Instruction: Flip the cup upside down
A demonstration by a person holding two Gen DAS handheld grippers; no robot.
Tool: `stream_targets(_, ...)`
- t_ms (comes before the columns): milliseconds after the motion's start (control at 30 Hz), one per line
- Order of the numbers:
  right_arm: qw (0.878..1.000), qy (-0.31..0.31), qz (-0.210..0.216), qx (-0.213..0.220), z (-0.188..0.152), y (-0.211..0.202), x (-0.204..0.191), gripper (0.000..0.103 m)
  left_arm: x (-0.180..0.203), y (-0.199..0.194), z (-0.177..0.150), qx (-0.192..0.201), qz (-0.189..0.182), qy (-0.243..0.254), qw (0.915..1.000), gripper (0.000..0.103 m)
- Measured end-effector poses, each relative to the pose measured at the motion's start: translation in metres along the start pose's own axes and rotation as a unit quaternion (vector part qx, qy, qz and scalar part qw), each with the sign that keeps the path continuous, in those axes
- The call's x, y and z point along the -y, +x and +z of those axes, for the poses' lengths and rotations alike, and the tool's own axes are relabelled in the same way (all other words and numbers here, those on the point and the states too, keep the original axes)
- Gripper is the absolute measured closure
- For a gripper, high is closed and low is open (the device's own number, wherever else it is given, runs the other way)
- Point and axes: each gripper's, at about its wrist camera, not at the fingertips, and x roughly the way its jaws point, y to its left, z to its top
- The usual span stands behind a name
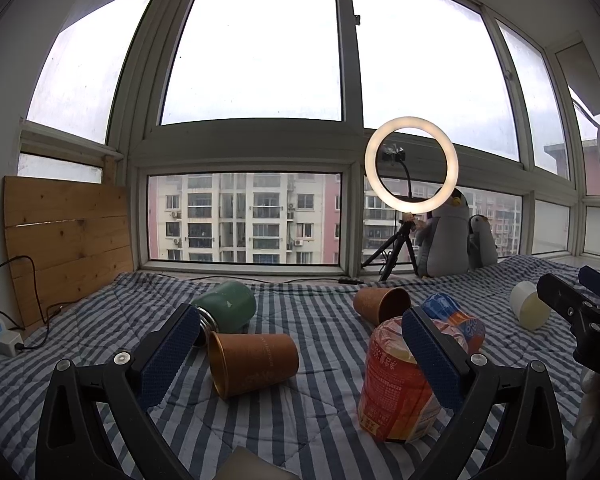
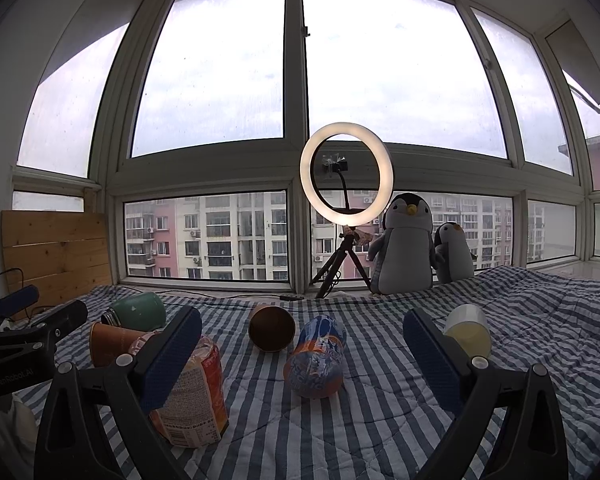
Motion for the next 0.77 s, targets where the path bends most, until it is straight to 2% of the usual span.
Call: stream_targets(767, 1.000, 0.000, 0.000, 0.000, 0.0005, 0.0001, -0.0003, 0.003, 0.0035, 0.0026, -0.0015, -0.002, -0.001, 0.003, 1.0000, 0.001)
